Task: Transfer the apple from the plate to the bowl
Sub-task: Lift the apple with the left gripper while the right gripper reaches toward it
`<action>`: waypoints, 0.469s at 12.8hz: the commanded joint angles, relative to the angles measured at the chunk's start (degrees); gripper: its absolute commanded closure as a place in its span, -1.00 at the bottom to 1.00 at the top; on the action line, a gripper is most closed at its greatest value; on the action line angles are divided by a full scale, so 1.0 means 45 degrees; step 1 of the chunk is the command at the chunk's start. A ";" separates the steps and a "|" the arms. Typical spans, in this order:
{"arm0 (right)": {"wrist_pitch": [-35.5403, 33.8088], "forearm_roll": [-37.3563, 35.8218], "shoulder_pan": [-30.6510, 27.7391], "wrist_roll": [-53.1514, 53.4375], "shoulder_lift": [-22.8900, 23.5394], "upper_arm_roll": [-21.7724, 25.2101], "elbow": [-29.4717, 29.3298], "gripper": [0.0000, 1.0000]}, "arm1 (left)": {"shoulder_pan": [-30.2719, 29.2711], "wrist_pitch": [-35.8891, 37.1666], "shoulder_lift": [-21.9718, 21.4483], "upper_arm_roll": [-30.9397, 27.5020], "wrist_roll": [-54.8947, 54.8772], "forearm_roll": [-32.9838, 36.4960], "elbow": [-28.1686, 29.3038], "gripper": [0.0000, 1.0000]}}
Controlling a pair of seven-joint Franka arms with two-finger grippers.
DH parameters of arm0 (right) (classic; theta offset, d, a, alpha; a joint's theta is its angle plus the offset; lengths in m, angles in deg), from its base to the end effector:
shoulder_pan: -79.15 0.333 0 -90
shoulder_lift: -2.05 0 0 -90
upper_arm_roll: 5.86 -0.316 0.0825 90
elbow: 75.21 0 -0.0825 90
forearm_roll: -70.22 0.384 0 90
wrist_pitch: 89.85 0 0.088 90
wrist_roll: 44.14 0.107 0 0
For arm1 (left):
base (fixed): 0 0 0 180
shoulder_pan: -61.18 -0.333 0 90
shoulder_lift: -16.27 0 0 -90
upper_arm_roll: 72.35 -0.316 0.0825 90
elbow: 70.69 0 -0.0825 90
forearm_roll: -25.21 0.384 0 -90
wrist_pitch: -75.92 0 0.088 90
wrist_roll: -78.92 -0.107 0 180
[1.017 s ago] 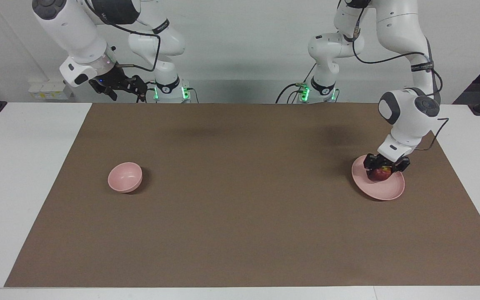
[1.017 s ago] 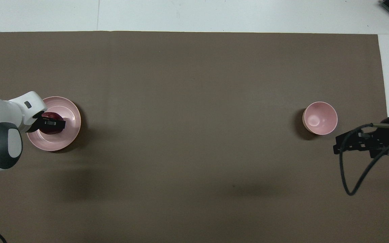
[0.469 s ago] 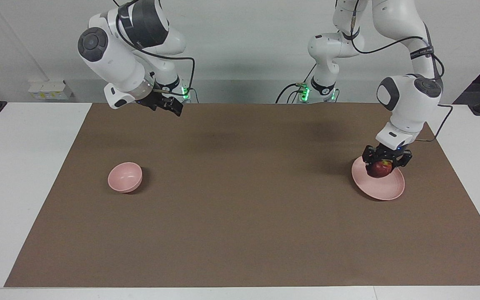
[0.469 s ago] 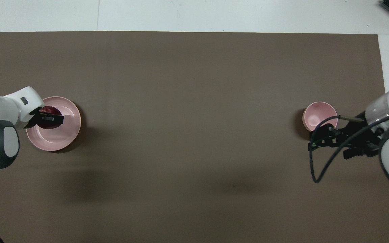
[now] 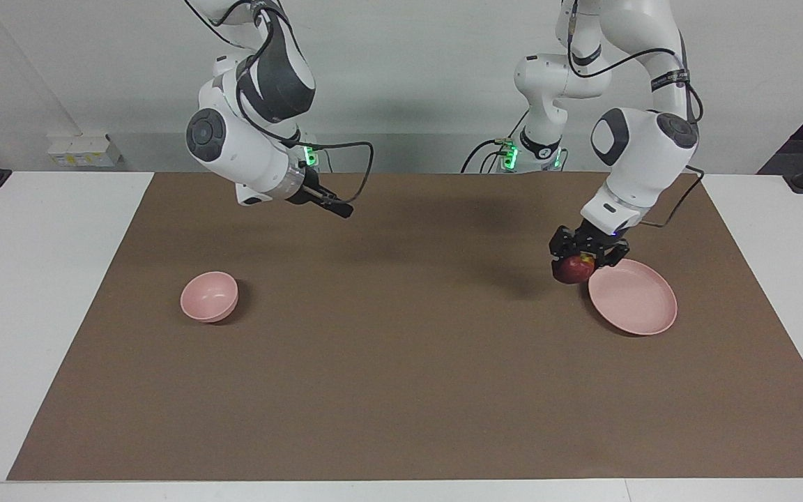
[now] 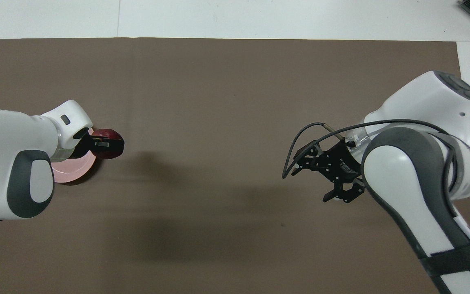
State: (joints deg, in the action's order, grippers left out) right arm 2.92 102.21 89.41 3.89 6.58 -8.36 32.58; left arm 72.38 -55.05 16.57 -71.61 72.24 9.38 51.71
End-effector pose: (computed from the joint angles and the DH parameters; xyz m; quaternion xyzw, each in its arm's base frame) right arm 0.5214 0.1733 0.4563 -0.8843 0.3437 0.2777 0.1508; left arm 0.5415 -0.1209 0.4180 0.9882 -0.0783 0.0663 0.1134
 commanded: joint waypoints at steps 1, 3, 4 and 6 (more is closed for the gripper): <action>0.1001 0.2317 -0.0093 0.0400 -0.0032 0.0047 0.1083 -1.00 | 0.1024 0.0218 -0.0048 -0.0126 0.1325 -0.0796 -0.0247 1.00; 0.1628 0.4013 0.0044 0.1604 0.0164 0.0047 0.1435 -1.00 | 0.1668 0.0237 -0.0009 0.0011 0.1719 -0.1945 -0.0423 1.00; 0.2211 0.4700 0.0141 0.2405 0.0184 0.0028 0.1824 -1.00 | 0.2000 0.0237 -0.0009 0.0050 0.2146 -0.2493 -0.0443 1.00; 0.3209 0.5989 0.0590 0.3365 0.0144 0.0028 0.2256 -1.00 | 0.2626 0.0218 -0.0067 0.0206 0.3219 -0.2655 -0.0443 1.00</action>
State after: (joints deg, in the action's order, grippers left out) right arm 13.93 124.55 90.65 14.86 8.08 -8.30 40.26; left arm 81.80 -55.03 16.58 -70.36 83.05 -1.22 50.55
